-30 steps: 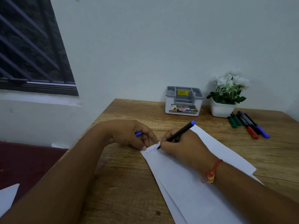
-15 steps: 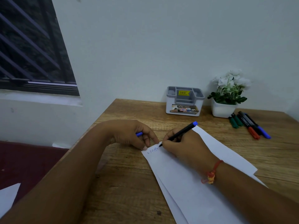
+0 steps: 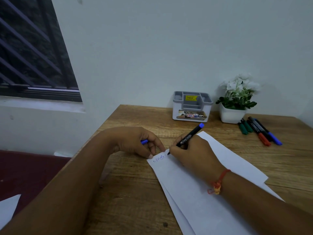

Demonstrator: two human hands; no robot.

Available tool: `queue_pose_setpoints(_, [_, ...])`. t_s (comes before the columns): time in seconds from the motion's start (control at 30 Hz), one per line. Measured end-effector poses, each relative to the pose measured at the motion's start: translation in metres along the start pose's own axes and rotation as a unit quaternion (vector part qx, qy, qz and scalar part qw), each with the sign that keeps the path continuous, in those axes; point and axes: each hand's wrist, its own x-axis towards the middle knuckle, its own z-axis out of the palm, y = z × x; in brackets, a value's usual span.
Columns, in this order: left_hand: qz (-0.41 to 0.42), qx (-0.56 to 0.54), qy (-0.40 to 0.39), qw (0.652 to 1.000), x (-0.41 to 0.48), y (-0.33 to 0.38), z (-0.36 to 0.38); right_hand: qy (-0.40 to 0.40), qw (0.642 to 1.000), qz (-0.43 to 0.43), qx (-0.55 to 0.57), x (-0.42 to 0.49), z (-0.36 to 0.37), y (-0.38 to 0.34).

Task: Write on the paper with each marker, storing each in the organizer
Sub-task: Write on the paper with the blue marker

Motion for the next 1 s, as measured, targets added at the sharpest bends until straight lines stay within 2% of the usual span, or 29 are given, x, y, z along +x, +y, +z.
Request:
queue_pose_setpoints(0.13, [-0.007,0.006,-0.003,1.000,0.001,0.001,-0.001,-0.006,0.995,0.019,0.097,-0.001,-0.010,-0.002])
queue_pose_setpoints(0.23, [-0.005,0.009,-0.003,1.000,0.001,-0.001,-0.001,-0.024,0.993,0.020,0.114,-0.002,-0.014,-0.003])
queue_pose_setpoints(0.37, [-0.005,0.001,-0.001,1.000,0.001,-0.002,-0.001,0.004,0.999,0.006,0.043,0.003,-0.010,0.002])
queue_pose_setpoints(1.0, [-0.001,-0.017,0.000,1.000,0.001,-0.002,0.000,0.014,0.999,0.012,0.040,0.009,-0.002,0.011])
